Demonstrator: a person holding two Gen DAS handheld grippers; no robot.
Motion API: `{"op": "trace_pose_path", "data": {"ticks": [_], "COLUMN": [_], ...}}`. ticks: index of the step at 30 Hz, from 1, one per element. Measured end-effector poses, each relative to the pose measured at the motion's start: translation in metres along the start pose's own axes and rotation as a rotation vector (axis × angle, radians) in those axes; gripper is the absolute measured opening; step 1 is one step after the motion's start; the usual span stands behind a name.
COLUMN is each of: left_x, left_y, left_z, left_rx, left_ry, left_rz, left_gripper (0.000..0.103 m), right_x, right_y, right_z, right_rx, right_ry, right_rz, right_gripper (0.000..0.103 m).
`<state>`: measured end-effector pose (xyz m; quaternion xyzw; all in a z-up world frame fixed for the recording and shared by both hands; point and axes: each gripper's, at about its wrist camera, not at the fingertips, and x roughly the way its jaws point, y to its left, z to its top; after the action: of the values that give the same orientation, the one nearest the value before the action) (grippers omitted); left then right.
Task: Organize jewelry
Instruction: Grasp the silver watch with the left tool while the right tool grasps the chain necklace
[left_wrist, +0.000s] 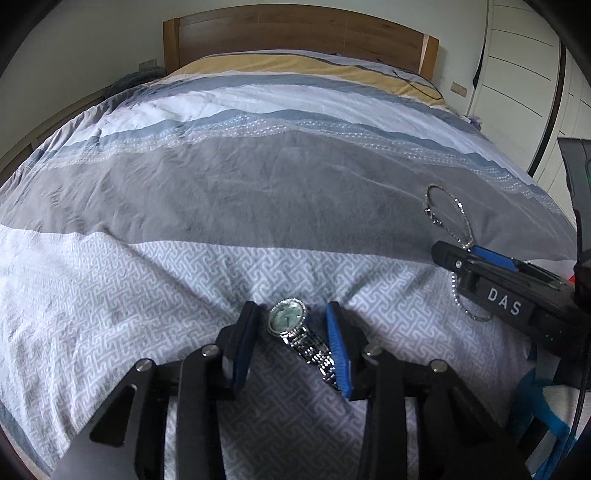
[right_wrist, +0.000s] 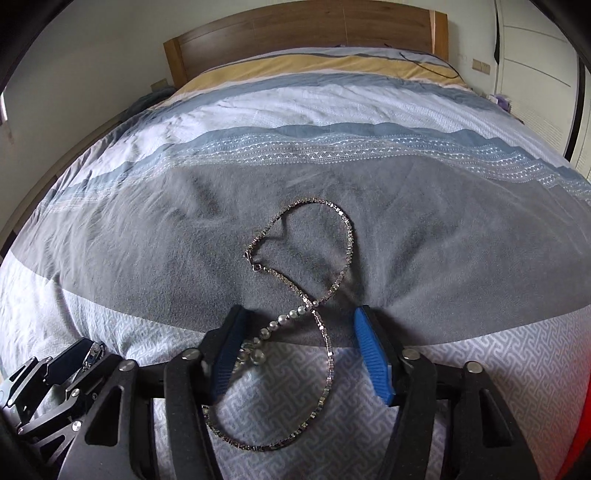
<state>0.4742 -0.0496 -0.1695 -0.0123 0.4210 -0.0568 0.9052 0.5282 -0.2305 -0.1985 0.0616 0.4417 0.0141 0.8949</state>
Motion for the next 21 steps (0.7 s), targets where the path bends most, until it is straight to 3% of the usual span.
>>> {"op": "trace_pose_path", "data": {"ticks": [4,12,21], "left_x": [0.0,-0.001,-0.011], "left_y": [0.001,-0.001,0.001], "left_z": [-0.001,-0.002,-0.004], "left_rx": [-0.004,0.006,-0.002], "left_ry": [-0.007,-0.013,-0.041], "left_rz": [-0.002,0.004,-0.002], "left_gripper": [0.024,0.022,0.021], "right_x": [-0.003,-0.007,-0.024], "right_y": [-0.003,-0.004,0.002], "right_z": [-0.004,-0.008,-0.012], "right_rx": [-0.002,0.0,-0.016], "right_ry": [-0.015,-0.04,-0.048], "right_rz": [0.007,0.018,0.07], "right_gripper": [0.032,0.015,0.012]}}
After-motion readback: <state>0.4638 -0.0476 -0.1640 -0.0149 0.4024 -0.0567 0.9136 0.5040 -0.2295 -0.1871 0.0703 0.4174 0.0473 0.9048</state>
